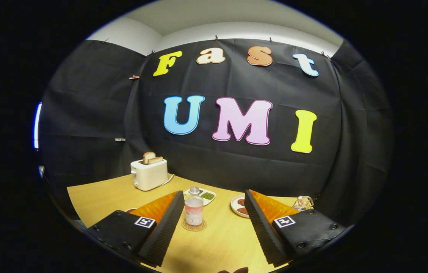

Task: Take the bottle from table, then pour the juice into the cup, finally place the bottle on the coaster

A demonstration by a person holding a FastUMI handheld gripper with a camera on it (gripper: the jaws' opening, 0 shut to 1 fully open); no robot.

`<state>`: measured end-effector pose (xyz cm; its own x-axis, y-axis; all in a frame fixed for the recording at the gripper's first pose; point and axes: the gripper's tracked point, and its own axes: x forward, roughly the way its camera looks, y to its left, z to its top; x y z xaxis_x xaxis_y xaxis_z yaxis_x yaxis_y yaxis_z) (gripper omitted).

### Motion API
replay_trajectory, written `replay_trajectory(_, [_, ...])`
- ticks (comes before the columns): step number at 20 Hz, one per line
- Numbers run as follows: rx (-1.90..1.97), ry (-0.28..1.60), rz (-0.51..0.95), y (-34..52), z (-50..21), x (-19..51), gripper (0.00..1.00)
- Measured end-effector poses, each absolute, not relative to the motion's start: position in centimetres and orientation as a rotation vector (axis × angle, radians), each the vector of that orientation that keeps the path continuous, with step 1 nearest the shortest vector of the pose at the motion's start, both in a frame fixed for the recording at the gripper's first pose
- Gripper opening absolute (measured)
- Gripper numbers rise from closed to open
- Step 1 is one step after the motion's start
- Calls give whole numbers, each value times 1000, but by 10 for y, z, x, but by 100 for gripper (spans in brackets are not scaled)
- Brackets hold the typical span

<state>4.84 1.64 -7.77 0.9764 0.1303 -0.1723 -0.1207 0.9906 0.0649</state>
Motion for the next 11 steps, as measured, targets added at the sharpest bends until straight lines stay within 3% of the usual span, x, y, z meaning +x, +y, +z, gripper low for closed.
replay_trajectory(11, [69,157,146,-14,-69,1,97])
